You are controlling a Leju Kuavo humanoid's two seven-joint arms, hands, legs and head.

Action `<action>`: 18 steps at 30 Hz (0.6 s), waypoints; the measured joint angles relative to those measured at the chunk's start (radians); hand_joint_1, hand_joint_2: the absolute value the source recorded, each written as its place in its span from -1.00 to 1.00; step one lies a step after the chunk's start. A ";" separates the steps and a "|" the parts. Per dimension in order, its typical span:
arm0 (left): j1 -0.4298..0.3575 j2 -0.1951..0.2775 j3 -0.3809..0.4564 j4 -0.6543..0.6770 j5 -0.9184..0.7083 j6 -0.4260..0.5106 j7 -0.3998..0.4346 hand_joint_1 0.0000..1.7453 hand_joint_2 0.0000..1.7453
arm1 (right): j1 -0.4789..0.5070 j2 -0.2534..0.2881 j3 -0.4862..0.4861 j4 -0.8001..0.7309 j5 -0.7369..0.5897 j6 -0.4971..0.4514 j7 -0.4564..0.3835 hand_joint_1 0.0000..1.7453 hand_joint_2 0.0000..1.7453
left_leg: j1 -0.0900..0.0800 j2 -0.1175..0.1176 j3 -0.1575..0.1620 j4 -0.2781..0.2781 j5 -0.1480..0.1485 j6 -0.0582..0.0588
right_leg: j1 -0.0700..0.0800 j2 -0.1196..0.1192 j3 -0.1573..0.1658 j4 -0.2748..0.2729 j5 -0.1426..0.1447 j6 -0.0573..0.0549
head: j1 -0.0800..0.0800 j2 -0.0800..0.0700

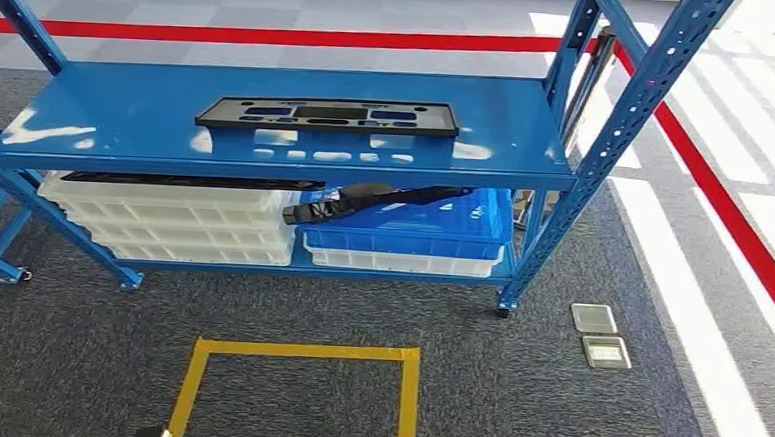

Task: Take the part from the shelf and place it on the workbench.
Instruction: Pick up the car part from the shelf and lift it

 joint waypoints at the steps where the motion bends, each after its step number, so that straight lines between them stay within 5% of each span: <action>1: 0.000 0.000 0.003 0.001 0.001 0.000 -0.003 -1.00 -1.00 | 0.000 0.000 -0.001 0.000 0.000 0.008 -0.022 -1.00 -1.00 | 0.000 0.000 0.000 0.000 0.000 0.000 | 0.000 0.000 0.000 0.000 0.000 0.000 | 0.000 0.000; 4: -0.001 -0.001 0.016 0.004 0.009 0.002 -0.011 -1.00 -1.00 | -0.009 0.002 -0.005 -0.001 0.015 0.032 -0.166 -1.00 0.50 | 0.000 0.000 0.000 0.000 0.000 0.000 | 0.000 0.000 0.000 0.000 0.000 0.000 | 0.000 0.000; 5: -0.001 -0.003 0.023 0.006 0.013 0.005 -0.013 -1.00 -1.00 | -0.015 0.004 -0.007 -0.005 0.024 0.043 -0.241 -1.00 0.50 | 0.000 0.000 0.000 0.000 0.000 0.000 | 0.000 0.000 0.000 0.000 0.000 0.000 | 0.000 0.000; 8: 0.000 -0.010 0.045 0.007 0.019 0.015 -0.015 -1.00 -1.00 | -0.031 0.017 -0.026 -0.060 0.037 0.138 -0.418 -1.00 -1.00 | 0.000 0.000 0.000 0.000 0.000 0.000 | 0.000 0.000 0.000 0.000 0.000 0.000 | 0.000 0.000; 12: 0.000 -0.014 0.061 0.008 0.003 0.009 -0.016 -1.00 -1.00 | -0.072 0.038 -0.089 -0.101 0.020 0.312 -0.455 -1.00 -1.00 | 0.000 0.000 0.001 0.000 0.000 0.000 | 0.000 0.000 0.001 0.000 0.001 0.000 | 0.000 0.000; 18: -0.001 -0.014 0.076 0.012 -0.012 0.005 -0.016 -1.00 -1.00 | -0.104 0.045 -0.149 -0.133 0.092 0.302 -0.461 -1.00 -1.00 | 0.000 0.000 0.000 0.000 0.000 0.000 | 0.000 0.000 0.000 0.000 0.000 0.000 | 0.000 0.000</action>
